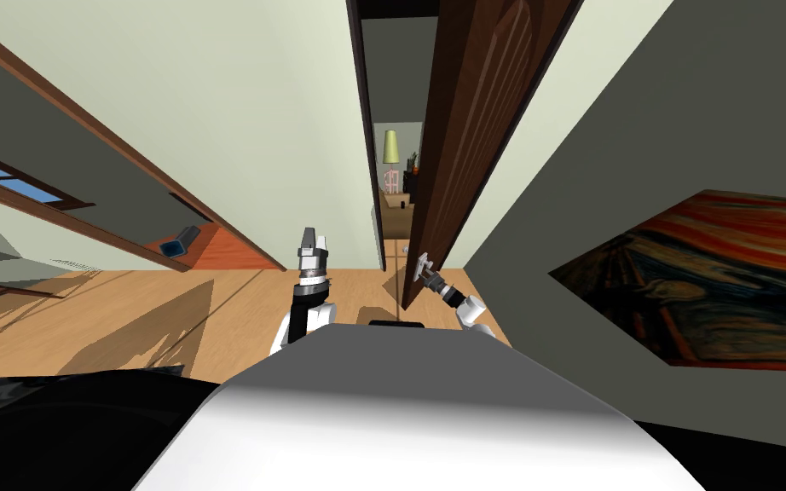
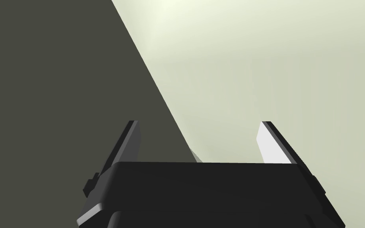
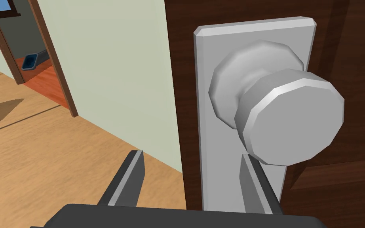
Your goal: Pull the door open
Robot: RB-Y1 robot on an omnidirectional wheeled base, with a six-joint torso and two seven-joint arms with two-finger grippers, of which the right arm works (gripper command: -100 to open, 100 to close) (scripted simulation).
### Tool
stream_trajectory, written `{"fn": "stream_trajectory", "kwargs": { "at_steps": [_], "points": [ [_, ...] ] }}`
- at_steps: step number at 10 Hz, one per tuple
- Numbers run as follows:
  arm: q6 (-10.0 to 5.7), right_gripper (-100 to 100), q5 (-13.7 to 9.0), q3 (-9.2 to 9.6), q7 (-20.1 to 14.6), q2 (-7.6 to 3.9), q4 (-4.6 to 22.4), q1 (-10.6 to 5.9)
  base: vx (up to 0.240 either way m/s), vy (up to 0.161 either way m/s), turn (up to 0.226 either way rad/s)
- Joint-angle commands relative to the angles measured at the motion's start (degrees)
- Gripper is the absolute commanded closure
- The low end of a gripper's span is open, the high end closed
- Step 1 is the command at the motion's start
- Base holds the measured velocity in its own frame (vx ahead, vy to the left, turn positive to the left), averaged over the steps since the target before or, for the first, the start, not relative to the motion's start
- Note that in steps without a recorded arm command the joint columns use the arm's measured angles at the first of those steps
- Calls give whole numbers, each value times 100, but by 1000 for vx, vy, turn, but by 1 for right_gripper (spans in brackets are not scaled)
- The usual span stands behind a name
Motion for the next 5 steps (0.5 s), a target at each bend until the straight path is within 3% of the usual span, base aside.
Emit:
{"fn": "stream_trajectory", "kwargs": {
  "at_steps": [1,5],
  "points": [
    [-53,-100,19,-55,-182,-108,83,-169,-27,9,124],
    [-110,-100,40,-114,-378,-224,172,-350,-16,3,47]
  ]
}}
